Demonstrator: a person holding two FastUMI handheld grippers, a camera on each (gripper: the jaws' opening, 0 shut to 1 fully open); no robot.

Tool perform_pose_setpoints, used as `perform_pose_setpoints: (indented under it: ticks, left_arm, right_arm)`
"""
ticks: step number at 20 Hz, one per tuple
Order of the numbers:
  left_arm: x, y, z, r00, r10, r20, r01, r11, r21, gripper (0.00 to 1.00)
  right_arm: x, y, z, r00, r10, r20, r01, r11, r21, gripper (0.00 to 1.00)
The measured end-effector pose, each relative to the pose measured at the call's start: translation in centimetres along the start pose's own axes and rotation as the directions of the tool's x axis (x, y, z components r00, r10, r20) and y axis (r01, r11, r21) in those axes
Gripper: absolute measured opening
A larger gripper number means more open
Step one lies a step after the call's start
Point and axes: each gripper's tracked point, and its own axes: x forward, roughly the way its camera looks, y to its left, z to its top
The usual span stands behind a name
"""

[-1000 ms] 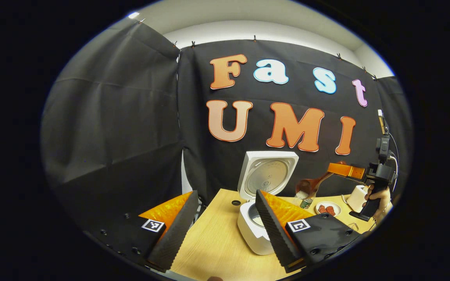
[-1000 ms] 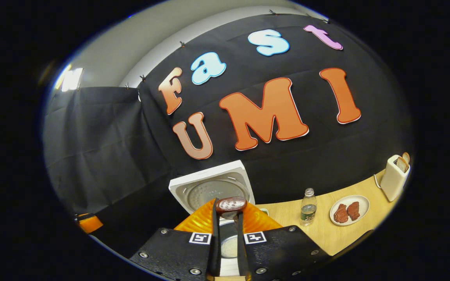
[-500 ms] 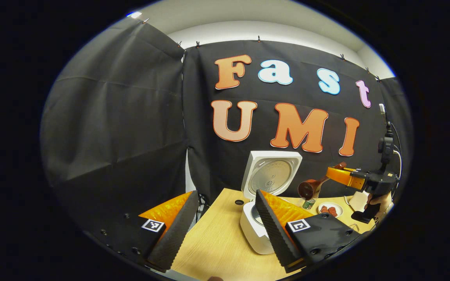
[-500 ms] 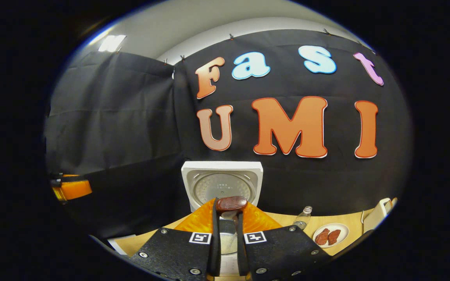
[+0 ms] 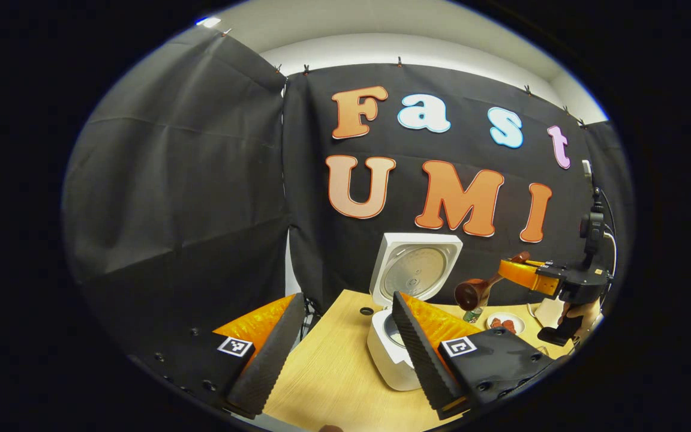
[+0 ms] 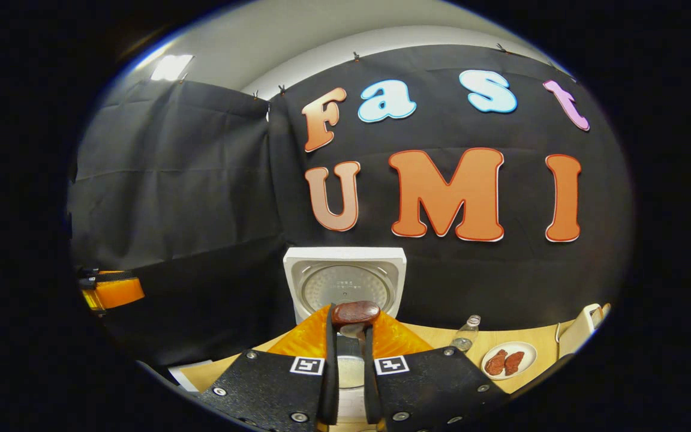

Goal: Close the left gripper, press the button to open the rice cooker; take a wooden spoon from the chopstick holder with the right hand, scoop a spoonful of rice and pour it into the rice cooker, then put the wooden spoon back into the chopstick holder.

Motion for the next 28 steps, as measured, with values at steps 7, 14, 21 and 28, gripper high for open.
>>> perform_pose_setpoints:
  ticks: [7, 14, 21, 28]
  left_arm:
    - [-0.5, -1.1, 0.4, 1.0, -0.022, 0.012, 0.022, 1.0, 0.0, 0.97]
    - [-1.0, -3.5, 0.8, 0.997, -0.072, 0.022, 0.072, 0.997, 0.009, 0.97]
    - [-0.8, -6.1, 1.2, 0.993, -0.117, 0.029, 0.116, 0.993, 0.022, 0.97]
    - [-0.6, -8.1, 0.6, 0.988, -0.154, 0.012, 0.153, 0.988, 0.029, 0.99]
  right_arm:
    - [-4.4, -6.1, -0.4, 0.997, -0.077, -0.01, 0.078, 0.986, 0.15, 0.16]
    - [-11.5, -13.8, -2.8, 0.971, -0.231, -0.06, 0.239, 0.954, 0.182, 0.17]
    - [-18.6, -19.8, -5.9, 0.922, -0.37, -0.117, 0.388, 0.889, 0.243, 0.16]
    - [-23.3, -23.0, -10.7, 0.876, -0.432, -0.213, 0.476, 0.844, 0.248, 0.16]
